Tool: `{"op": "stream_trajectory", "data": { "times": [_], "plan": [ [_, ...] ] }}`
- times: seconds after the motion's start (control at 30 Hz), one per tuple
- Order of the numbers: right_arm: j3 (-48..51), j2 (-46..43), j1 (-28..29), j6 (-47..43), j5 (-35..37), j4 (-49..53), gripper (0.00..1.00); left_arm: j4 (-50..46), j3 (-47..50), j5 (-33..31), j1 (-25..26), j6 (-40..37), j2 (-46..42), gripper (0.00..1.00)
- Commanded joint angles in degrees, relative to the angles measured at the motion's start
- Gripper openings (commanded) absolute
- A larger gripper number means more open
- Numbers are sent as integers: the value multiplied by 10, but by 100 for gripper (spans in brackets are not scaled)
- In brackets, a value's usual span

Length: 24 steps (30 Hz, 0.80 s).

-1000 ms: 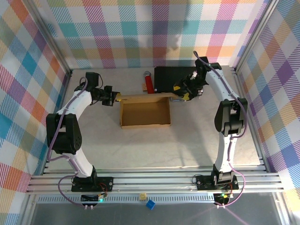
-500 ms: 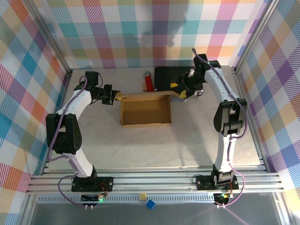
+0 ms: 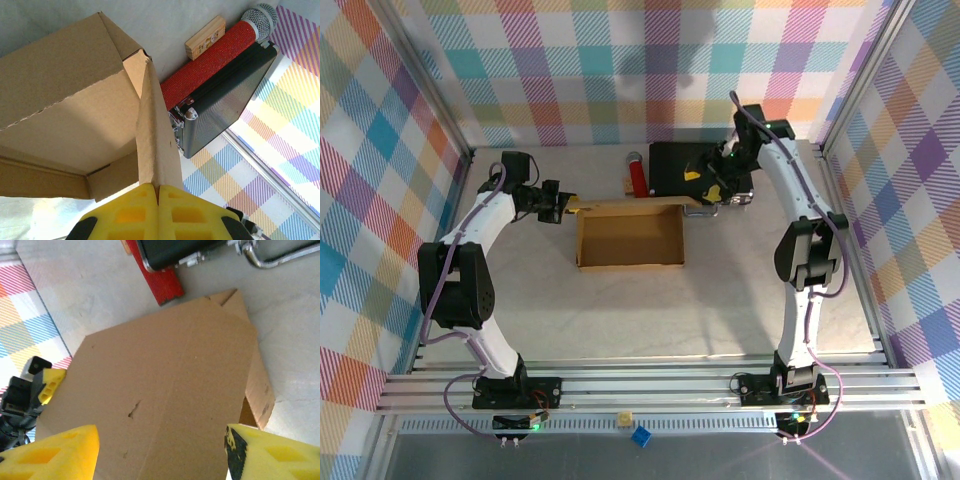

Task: Fold the paper box

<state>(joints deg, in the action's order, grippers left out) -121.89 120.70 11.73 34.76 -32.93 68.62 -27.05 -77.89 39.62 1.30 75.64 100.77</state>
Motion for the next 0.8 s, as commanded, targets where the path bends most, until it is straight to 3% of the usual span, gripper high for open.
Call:
{"op": "stream_trajectory", "data": {
  "times": [0.0, 0.33, 0.77],
  "plan": [
    [43, -6, 15, 28, -42, -26, 67, 1, -15, 21, -5, 11, -18, 0],
    [82, -23, 29, 66, -84, -56, 63, 8, -12, 22, -5, 17, -20, 0],
    [79, -21, 35, 102, -104, -79, 46, 16, -10, 24, -3, 21, -21, 0]
  ]
}}
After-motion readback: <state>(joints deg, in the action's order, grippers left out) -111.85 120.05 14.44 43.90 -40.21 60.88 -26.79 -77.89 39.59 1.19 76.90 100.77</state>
